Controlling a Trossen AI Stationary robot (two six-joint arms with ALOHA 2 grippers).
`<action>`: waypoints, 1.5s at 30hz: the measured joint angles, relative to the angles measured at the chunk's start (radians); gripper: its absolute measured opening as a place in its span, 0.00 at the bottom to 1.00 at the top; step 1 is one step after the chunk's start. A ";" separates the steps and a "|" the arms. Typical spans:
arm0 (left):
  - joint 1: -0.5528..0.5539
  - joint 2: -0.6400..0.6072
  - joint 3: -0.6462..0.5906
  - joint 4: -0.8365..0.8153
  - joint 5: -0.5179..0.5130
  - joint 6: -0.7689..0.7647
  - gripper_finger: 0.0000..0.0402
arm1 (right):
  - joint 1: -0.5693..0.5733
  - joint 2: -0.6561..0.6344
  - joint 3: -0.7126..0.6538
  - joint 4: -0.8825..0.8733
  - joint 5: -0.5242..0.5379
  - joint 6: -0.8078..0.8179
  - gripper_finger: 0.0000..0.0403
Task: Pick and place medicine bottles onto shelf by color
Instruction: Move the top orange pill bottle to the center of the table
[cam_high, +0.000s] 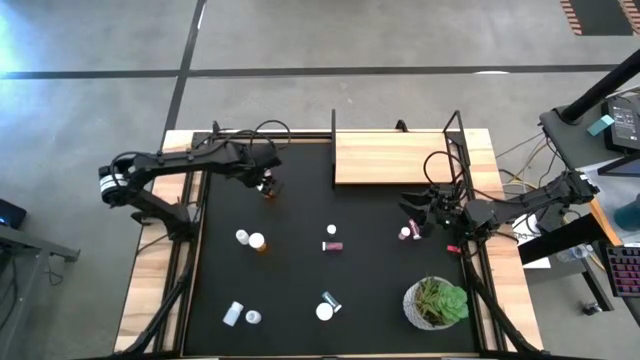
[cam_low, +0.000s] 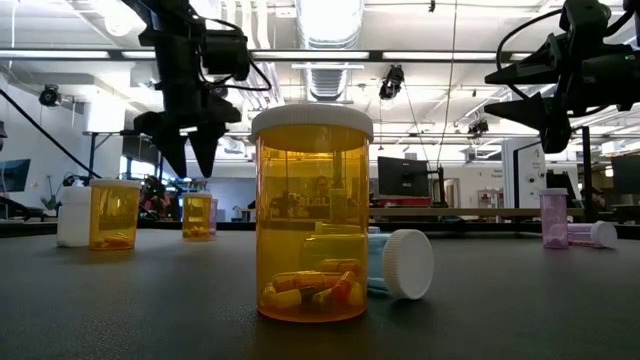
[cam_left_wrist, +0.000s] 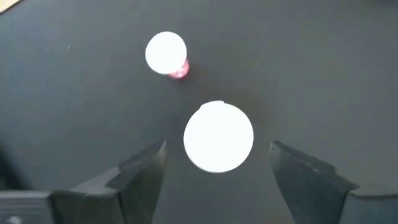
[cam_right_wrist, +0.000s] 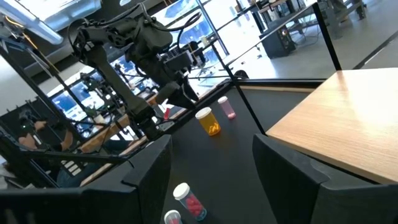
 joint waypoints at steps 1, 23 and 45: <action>0.000 0.003 -0.004 0.016 -0.002 0.004 0.69 | 0.000 0.000 0.000 0.000 0.000 0.000 0.53; 0.003 0.053 -0.130 0.195 -0.074 0.022 0.60 | 0.000 0.000 0.000 0.000 0.000 0.000 0.53; -0.018 0.052 -0.094 0.346 0.134 0.135 0.48 | 0.000 0.000 0.000 0.000 0.000 0.000 0.53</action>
